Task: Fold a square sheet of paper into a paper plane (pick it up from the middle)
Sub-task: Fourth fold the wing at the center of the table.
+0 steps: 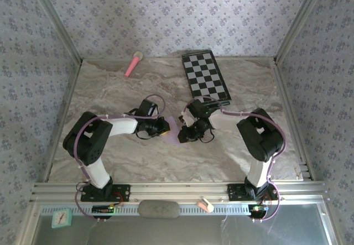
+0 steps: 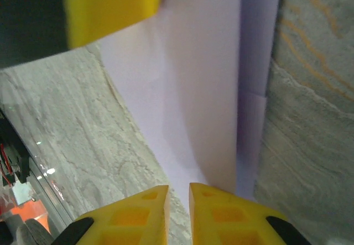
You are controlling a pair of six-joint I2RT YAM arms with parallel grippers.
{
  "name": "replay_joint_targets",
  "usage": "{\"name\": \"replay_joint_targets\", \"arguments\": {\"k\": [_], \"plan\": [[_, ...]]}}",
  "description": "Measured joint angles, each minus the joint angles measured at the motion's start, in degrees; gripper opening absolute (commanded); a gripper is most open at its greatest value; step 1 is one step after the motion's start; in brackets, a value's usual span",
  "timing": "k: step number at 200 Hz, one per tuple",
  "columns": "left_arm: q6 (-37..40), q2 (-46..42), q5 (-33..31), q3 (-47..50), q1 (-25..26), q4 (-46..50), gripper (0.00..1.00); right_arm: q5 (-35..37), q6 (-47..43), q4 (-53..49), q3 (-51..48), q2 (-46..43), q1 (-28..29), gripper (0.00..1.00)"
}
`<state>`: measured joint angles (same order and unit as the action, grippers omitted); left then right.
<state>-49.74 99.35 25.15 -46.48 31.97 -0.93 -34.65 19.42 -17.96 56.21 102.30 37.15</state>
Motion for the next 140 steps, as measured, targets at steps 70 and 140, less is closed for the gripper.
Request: {"name": "replay_joint_targets", "arguments": {"k": [70, 140], "plan": [[-0.8, 1.5, -2.7, -4.3, 0.5, 7.3, 0.13, 3.3, 7.2, 5.7, -0.2, 0.5, 1.2, 0.17], [-1.9, 3.1, -5.4, -8.3, 1.2, 13.7, 0.11, 3.8, 9.4, 7.0, -0.9, 2.4, 1.4, 0.16]]}}
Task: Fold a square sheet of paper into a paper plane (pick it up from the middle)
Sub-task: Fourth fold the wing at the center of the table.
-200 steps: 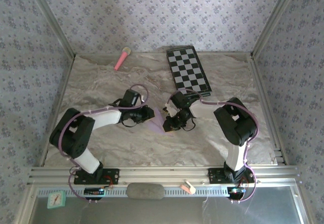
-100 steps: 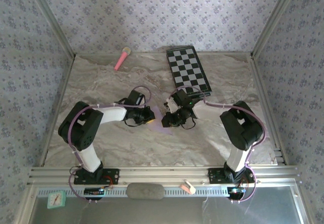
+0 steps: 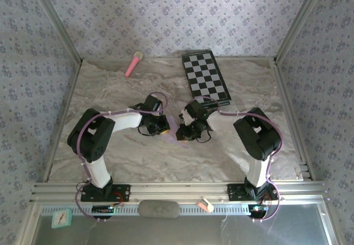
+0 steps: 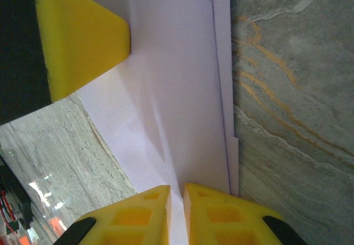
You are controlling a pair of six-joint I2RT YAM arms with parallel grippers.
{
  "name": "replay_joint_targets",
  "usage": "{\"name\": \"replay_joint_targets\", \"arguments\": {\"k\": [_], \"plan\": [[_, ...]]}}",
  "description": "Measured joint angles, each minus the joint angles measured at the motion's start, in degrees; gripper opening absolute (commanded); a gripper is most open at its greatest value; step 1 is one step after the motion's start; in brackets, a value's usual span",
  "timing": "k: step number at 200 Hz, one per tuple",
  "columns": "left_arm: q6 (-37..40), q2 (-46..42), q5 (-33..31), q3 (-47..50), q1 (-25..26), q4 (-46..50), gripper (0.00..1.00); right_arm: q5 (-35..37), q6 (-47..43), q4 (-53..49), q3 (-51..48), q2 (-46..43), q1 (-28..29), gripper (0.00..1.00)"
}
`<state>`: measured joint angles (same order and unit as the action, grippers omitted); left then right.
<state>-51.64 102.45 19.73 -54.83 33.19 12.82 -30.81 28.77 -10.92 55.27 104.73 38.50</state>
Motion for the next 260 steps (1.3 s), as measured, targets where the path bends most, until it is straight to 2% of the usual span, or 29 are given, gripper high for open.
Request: {"name": "replay_joint_targets", "arguments": {"k": [76, 260], "plan": [[-2.5, 0.8, -0.7, -1.5, 0.2, 2.2, 0.10, -0.3, 1.7, 3.6, -7.7, -5.5, 0.0, 0.15], [-2.7, 0.8, -0.5, -1.6, 0.2, 2.2, 0.10, -1.5, 3.4, 3.0, -13.3, -10.1, 0.0, 0.15]]}}
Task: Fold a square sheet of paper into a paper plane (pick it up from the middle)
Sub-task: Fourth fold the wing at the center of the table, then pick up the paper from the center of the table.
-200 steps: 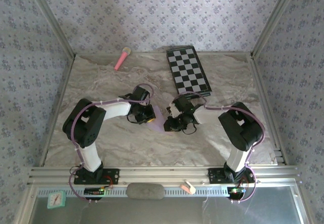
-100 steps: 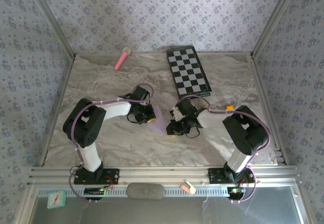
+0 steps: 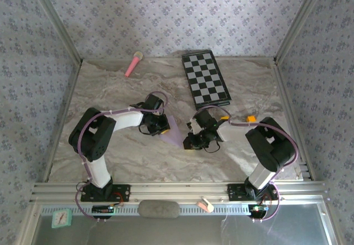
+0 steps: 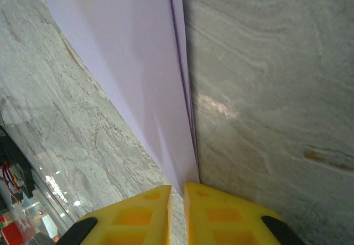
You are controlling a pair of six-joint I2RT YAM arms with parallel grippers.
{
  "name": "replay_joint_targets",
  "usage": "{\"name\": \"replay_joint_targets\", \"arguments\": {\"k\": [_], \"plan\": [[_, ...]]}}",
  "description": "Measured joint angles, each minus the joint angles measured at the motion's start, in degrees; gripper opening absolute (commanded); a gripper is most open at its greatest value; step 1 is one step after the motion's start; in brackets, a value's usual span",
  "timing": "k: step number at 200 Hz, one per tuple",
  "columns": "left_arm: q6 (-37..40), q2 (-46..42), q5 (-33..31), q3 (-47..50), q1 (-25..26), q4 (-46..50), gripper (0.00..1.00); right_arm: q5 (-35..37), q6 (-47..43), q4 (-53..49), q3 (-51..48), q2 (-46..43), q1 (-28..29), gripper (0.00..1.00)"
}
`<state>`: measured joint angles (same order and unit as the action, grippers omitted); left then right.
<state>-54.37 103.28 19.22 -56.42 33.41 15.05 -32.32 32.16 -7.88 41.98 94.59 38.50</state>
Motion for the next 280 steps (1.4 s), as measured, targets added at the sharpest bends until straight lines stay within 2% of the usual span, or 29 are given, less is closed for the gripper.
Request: {"name": "replay_joint_targets", "arguments": {"k": [76, 117, 150, 195, 232, 280], "plan": [[0.1, 0.0, 0.3, 0.0, 0.0, -0.1, 0.11, 0.7, -0.2, -3.8, -2.0, -3.2, 0.0, 0.17], [1.4, -0.1, 1.1, -0.2, 0.0, -0.2, 0.15, 3.9, 0.5, -5.0, -3.5, -12.2, -0.8, 0.32], [2.9, -1.0, 1.9, -1.4, 0.2, 0.2, 0.24, 6.7, 1.7, -0.6, -3.3, -15.9, -2.4, 0.41], [2.6, -10.7, 1.1, -1.7, -0.3, -0.5, 0.47, 8.6, 1.6, 2.9, -0.7, -11.8, -3.6, 0.45], [0.2, -19.6, 0.9, 5.2, -4.2, -4.2, 0.56, 8.1, -0.8, 4.0, 3.2, -5.9, -3.7, 0.46], [-3.7, -23.1, 1.4, 15.4, -8.1, -7.6, 0.62, 4.6, -4.5, 5.8, 9.4, 2.7, -3.8, 0.42]]}}
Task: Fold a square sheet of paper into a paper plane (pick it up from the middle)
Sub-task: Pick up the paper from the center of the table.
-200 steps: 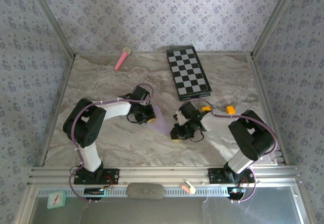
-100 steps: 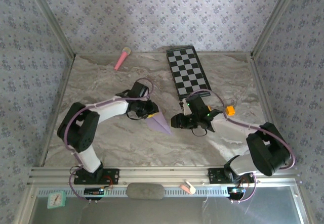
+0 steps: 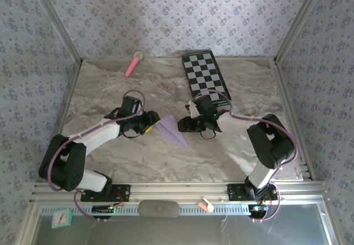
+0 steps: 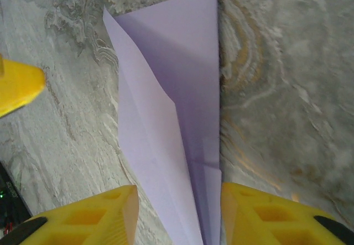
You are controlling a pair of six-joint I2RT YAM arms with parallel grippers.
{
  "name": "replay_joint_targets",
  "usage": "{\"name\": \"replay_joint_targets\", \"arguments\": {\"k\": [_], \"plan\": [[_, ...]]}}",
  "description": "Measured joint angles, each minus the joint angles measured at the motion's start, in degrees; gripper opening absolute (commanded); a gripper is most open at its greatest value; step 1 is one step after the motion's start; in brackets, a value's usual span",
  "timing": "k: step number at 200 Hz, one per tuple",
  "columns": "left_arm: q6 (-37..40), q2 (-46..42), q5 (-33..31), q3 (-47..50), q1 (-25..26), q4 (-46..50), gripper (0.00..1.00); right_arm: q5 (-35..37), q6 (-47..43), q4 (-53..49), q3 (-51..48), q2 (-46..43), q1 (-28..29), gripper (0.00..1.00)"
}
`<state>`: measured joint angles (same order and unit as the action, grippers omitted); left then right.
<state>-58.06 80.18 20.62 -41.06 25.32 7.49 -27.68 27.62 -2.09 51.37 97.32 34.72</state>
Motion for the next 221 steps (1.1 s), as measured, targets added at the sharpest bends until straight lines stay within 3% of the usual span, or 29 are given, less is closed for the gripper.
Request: {"name": "replay_joint_targets", "arguments": {"k": [48, 101, 131, 221], "plan": [[-2.1, -0.7, 2.6, 3.4, -1.2, -4.4, 0.65, -6.2, -2.7, 1.9, 3.2, 5.9, -0.1, 0.36], [-2.0, -0.7, 4.0, 3.4, -1.2, -6.4, 0.66, -9.3, -4.0, 4.0, 3.8, 8.3, -0.1, 0.13], [-2.1, -1.3, 4.6, 3.9, -1.4, -7.7, 0.66, -10.1, -3.4, 7.8, 3.1, 7.9, -0.4, 0.07], [-6.0, -10.7, 9.9, 7.5, -1.0, -22.8, 0.76, -10.8, 10.7, 23.7, -3.3, -8.2, -2.5, 0.06]]}}
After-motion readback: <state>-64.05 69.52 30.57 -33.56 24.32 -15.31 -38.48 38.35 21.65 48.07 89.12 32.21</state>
